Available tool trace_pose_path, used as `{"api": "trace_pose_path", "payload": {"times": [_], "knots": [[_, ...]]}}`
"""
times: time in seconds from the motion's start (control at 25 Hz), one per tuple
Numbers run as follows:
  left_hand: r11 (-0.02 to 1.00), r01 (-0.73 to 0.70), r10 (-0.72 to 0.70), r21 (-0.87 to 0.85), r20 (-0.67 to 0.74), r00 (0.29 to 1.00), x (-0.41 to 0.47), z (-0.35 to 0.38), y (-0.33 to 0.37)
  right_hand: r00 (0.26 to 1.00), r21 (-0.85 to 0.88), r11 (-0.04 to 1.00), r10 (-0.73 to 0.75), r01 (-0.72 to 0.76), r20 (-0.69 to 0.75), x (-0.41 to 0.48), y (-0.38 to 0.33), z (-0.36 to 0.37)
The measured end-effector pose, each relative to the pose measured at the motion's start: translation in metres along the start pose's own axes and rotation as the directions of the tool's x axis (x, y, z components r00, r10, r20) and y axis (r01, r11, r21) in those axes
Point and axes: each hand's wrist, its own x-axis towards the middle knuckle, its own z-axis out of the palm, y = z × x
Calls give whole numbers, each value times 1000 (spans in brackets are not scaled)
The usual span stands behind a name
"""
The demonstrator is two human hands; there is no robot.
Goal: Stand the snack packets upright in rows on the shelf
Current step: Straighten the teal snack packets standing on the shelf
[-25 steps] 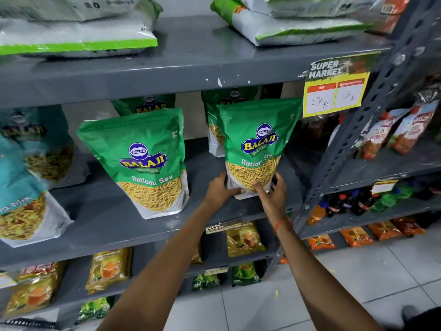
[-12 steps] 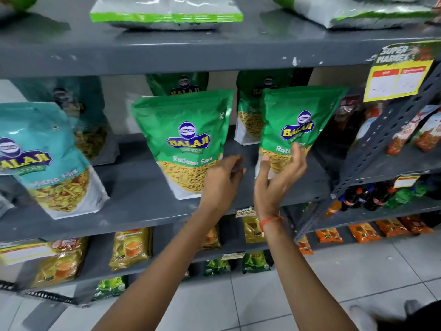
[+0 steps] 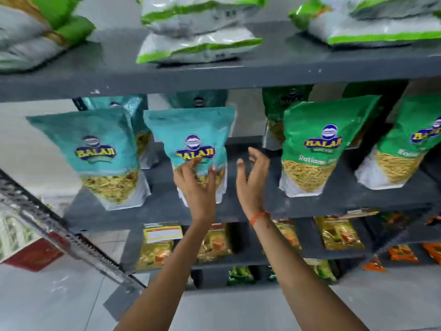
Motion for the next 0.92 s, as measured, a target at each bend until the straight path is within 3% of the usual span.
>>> {"api": "trace_pose_path", "payload": {"times": [0.12,0.24,0.36,0.56,0.92], "knots": [[966,254,-256,52,31,966,7,-25,-58,927,-63,972,234,-226,292,-17,22,29],[913,398,-404,87,310,861,11,-40,-102,821,-2,921,350,-391,451,-28,43,32],[885,463,-420,55,524,741,17,-45,-126,773,-17,911,358,-411,523,-30,55,32],[873,482,-444,75,529,723,23,-40,-132,742,-21,892,388,-451,547,-28,62,30],[873,470,-470,133,493,733,18,-36,-126,750,39,892,355,-451,558,-29,72,29]]}}
